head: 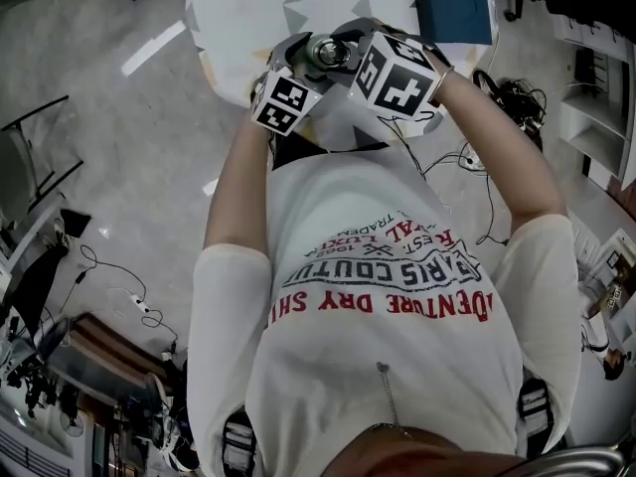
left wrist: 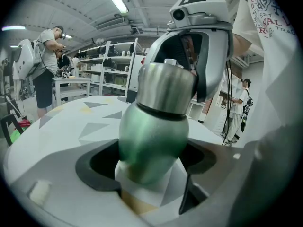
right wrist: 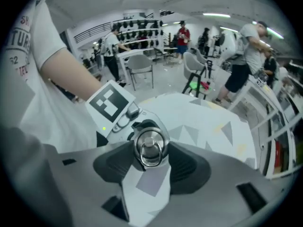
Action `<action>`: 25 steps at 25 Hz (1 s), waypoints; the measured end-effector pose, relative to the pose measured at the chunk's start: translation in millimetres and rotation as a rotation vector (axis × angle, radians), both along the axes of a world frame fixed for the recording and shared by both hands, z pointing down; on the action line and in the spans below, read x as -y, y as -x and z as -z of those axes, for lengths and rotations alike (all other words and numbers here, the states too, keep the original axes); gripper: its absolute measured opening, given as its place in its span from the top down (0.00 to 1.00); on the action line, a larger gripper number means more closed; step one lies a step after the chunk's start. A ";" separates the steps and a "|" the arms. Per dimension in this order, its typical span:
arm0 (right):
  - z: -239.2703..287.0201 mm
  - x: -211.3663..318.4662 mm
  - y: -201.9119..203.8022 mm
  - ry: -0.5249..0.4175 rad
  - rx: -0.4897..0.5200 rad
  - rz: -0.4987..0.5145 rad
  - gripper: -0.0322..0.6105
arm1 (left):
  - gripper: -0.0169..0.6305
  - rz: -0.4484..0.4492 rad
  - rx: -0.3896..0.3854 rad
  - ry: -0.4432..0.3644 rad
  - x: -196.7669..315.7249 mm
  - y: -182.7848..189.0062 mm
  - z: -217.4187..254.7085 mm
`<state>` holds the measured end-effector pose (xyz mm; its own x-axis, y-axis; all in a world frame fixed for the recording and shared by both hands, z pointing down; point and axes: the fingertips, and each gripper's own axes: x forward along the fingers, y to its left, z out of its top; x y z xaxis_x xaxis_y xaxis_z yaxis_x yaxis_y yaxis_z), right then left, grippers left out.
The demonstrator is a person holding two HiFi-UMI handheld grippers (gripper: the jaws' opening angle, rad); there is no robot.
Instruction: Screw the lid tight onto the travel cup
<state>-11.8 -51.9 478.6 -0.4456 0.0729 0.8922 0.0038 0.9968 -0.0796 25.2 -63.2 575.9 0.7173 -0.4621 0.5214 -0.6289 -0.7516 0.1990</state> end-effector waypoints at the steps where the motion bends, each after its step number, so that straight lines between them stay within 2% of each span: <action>1: -0.4 0.9 -0.3 -0.005 0.014 -0.063 0.58 | 0.36 0.001 0.000 0.003 -0.1 0.1 -0.8; 4: -2.2 2.7 -0.5 -0.008 0.041 -0.222 0.58 | 0.36 -0.003 -0.004 0.005 0.8 -0.2 -0.8; 8: -1.2 4.1 -0.1 -0.005 0.067 -0.327 0.58 | 0.36 -0.012 -0.001 0.014 0.6 0.1 -0.5; 11: -0.4 4.1 -0.7 -0.008 0.083 -0.352 0.58 | 0.36 -0.015 0.002 0.019 -0.4 0.5 -1.0; 16: -2.9 -4.3 -5.0 -0.084 0.035 -0.246 0.56 | 0.36 -0.026 -0.009 0.015 0.3 -0.8 3.8; 19: 7.4 -4.6 -6.9 -0.062 0.096 -0.322 0.56 | 0.36 -0.030 -0.004 0.022 0.6 -1.0 5.9; 25: 37.8 10.1 -18.6 -0.091 0.256 -0.473 0.56 | 0.36 -0.034 -0.001 0.057 1.2 -1.0 4.2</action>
<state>6.8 -62.0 440.8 -0.6151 -0.2605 0.7441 -0.4385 0.8975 -0.0482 26.3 -64.4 571.7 0.7326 -0.4066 0.5459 -0.6028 -0.7601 0.2427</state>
